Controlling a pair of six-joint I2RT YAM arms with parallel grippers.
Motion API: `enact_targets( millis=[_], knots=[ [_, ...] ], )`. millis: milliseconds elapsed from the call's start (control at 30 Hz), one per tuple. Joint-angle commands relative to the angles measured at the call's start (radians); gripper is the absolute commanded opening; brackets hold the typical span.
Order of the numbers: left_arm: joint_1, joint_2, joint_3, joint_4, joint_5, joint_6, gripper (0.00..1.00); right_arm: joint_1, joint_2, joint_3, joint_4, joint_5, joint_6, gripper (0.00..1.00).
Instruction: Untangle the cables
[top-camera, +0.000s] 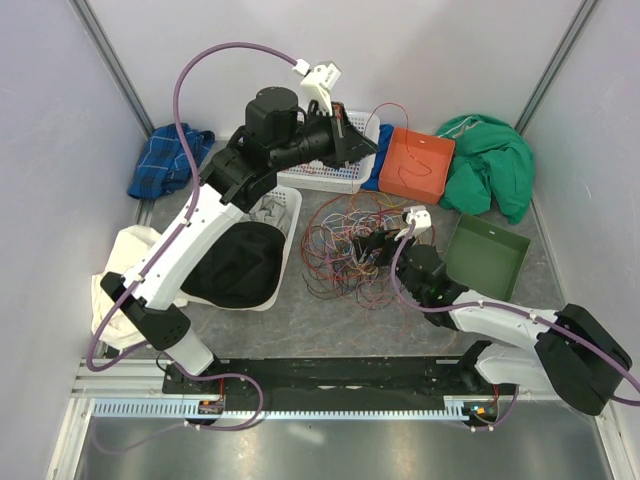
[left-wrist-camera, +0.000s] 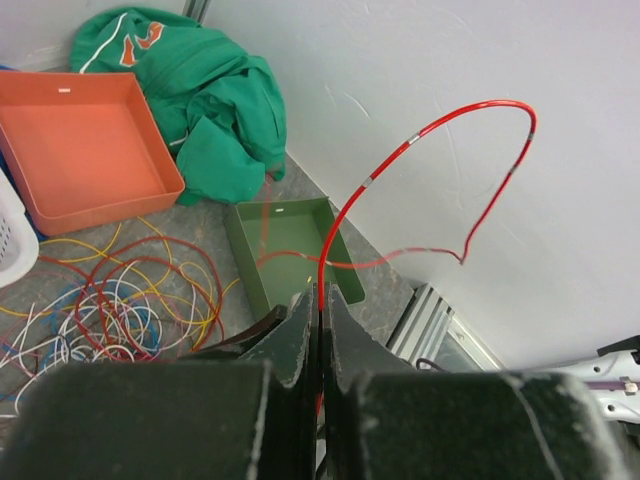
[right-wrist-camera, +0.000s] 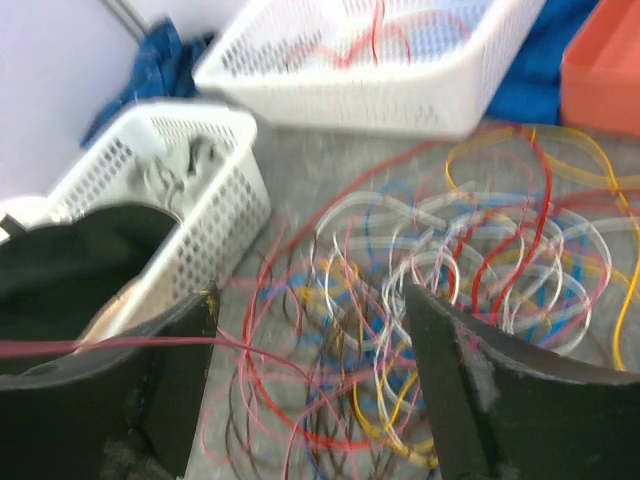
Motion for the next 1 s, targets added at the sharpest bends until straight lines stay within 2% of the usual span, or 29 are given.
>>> enact_targets(
  millis=[0, 33, 100, 133, 167, 300, 333, 467, 533, 633, 767, 833, 967],
  knots=[
    [-0.001, -0.044, -0.025, -0.006, 0.013, 0.005, 0.02, 0.006, -0.007, 0.017, 0.227, 0.072, -0.024, 0.74],
    [-0.001, -0.044, -0.028, -0.004, 0.009, 0.008, 0.02, 0.006, -0.017, 0.014, 0.233, 0.064, -0.026, 0.55],
    [-0.001, -0.047, -0.032, -0.006, -0.004, 0.017, 0.02, 0.006, -0.062, -0.002, 0.228, 0.055, -0.018, 0.31],
    [0.0, -0.047, -0.032, -0.006, -0.017, 0.022, 0.02, 0.004, -0.085, -0.01, 0.197, 0.055, -0.011, 0.08],
    [0.0, -0.047, -0.031, -0.006, -0.027, 0.027, 0.02, 0.007, -0.141, -0.016, 0.169, 0.055, -0.005, 0.0],
    [0.008, -0.043, -0.029, -0.006, -0.096, 0.056, 0.02, 0.009, -0.342, 0.013, -0.067, 0.063, 0.038, 0.0],
    [0.012, -0.037, -0.029, -0.007, -0.123, 0.062, 0.02, 0.009, -0.385, 0.031, -0.2, 0.067, 0.047, 0.0],
    [0.042, 0.022, -0.014, -0.027, -0.183, 0.1, 0.02, 0.01, -0.6, 0.234, -0.53, 0.099, 0.012, 0.0],
    [0.057, 0.046, -0.009, -0.038, -0.243, 0.131, 0.02, 0.01, -0.635, 0.325, -0.696, 0.116, -0.014, 0.0],
    [0.08, 0.109, 0.015, -0.068, -0.31, 0.155, 0.02, 0.01, -0.662, 0.496, -0.848, 0.145, -0.049, 0.0],
    [0.117, 0.166, 0.056, -0.078, -0.314, 0.132, 0.02, 0.01, -0.642, 0.641, -0.965, 0.135, -0.063, 0.0],
    [0.13, 0.197, 0.09, -0.078, -0.326, 0.134, 0.02, 0.01, -0.643, 0.643, -0.986, 0.123, -0.055, 0.0],
    [0.164, 0.256, 0.254, -0.078, -0.332, 0.128, 0.02, 0.01, -0.681, 0.579, -0.982, 0.107, -0.031, 0.0]
  ],
)
